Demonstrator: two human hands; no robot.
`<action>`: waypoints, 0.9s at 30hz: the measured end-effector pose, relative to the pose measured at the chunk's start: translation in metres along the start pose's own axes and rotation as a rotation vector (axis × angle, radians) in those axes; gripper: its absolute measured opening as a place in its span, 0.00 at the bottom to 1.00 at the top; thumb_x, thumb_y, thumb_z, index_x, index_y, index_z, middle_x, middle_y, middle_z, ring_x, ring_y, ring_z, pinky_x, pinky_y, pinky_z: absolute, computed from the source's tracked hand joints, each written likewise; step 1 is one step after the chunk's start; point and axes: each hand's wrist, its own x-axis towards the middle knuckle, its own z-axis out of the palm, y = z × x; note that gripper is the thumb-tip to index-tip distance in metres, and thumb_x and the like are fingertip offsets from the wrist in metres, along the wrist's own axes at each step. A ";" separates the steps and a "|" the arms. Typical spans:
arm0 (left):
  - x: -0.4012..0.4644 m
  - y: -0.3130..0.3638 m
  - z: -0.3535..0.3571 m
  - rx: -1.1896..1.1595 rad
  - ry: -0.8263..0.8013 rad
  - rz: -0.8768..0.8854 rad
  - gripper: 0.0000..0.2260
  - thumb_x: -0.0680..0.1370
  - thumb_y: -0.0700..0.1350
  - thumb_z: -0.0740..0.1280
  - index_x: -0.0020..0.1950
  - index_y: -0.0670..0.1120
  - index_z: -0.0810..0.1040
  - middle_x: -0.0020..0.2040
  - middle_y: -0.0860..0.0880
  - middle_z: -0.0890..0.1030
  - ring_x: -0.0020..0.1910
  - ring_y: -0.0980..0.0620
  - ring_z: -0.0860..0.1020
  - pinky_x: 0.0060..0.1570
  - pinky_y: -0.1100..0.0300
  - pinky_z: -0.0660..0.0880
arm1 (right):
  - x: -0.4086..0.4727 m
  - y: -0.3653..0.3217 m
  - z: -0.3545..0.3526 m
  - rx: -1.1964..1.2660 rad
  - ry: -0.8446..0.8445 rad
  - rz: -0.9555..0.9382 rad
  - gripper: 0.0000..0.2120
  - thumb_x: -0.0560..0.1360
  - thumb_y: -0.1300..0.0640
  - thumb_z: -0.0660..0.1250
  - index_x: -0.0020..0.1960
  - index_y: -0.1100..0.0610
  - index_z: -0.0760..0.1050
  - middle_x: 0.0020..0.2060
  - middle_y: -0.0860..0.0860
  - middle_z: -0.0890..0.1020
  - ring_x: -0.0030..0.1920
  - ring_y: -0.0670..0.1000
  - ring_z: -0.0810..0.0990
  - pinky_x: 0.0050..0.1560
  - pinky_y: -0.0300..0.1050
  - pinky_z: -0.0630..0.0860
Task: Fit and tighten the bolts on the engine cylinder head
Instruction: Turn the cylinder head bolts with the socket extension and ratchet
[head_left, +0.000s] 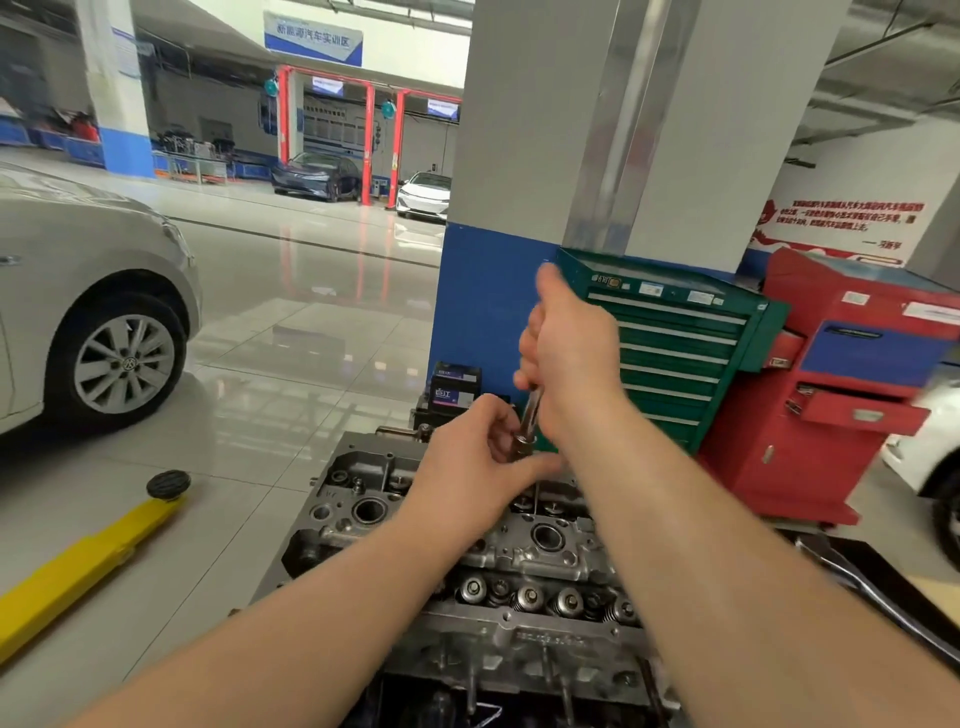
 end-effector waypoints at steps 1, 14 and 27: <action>0.001 0.000 -0.001 0.018 0.052 0.002 0.11 0.68 0.56 0.75 0.43 0.54 0.76 0.38 0.56 0.82 0.36 0.61 0.77 0.36 0.68 0.71 | -0.006 0.005 0.009 0.001 0.192 -0.077 0.29 0.78 0.40 0.64 0.24 0.52 0.64 0.24 0.50 0.67 0.26 0.52 0.63 0.32 0.50 0.67; 0.004 -0.009 -0.011 0.062 -0.126 0.060 0.05 0.82 0.47 0.70 0.55 0.49 0.84 0.47 0.51 0.86 0.46 0.55 0.82 0.49 0.62 0.75 | 0.016 0.009 -0.034 0.146 -0.729 0.233 0.26 0.80 0.45 0.58 0.28 0.59 0.68 0.21 0.53 0.62 0.21 0.51 0.59 0.30 0.45 0.64; 0.006 -0.002 -0.013 0.102 -0.172 -0.017 0.07 0.79 0.47 0.74 0.56 0.50 0.84 0.46 0.50 0.86 0.46 0.55 0.82 0.51 0.59 0.77 | 0.005 0.021 -0.007 0.042 -0.358 0.048 0.18 0.78 0.46 0.66 0.38 0.59 0.79 0.32 0.57 0.77 0.31 0.54 0.73 0.35 0.48 0.73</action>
